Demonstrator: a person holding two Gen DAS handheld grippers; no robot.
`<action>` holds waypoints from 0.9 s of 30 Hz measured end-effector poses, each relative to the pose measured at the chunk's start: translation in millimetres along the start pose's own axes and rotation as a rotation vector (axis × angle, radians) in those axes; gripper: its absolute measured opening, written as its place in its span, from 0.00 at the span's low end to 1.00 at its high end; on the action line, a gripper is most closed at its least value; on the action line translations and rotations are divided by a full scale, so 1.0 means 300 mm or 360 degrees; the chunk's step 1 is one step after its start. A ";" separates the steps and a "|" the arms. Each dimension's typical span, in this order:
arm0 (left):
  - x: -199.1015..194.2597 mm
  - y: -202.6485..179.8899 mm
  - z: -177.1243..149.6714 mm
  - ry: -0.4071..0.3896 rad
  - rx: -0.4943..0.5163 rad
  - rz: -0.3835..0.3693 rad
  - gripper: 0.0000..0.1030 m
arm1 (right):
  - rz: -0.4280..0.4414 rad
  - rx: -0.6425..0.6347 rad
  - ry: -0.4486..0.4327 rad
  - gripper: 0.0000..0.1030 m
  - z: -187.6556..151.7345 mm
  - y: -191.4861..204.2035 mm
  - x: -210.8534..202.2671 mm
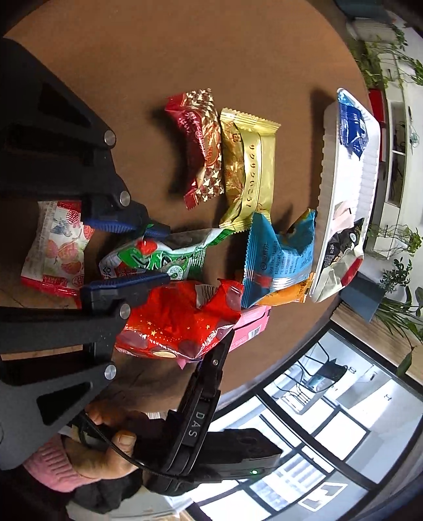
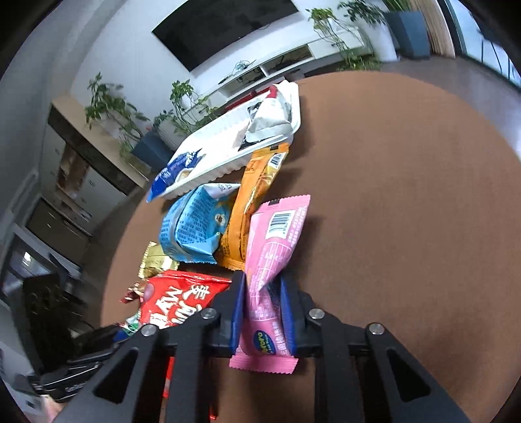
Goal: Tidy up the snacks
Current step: 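Grasp the green-white packet with the left tool while the right tool grasps the pink bar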
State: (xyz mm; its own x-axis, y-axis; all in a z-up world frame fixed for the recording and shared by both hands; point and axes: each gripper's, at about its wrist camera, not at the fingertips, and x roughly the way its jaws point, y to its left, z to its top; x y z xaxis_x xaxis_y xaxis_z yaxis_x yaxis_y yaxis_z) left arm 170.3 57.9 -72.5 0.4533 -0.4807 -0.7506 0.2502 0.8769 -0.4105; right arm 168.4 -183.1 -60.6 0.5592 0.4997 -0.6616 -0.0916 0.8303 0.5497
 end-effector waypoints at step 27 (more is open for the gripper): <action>-0.177 0.069 0.065 -0.0187 -0.0185 -0.0187 0.16 | 0.0634 0.0524 -0.0130 0.21 0.028 -0.108 -0.155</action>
State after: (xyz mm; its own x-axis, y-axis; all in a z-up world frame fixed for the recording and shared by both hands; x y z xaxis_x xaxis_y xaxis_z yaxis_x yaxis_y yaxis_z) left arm 168.1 101.4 -31.1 0.5249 -0.5710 -0.6312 0.2101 0.8056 -0.5540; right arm 152.3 -235.3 -43.5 0.5975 0.7292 -0.3335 -0.0540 0.4516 0.8906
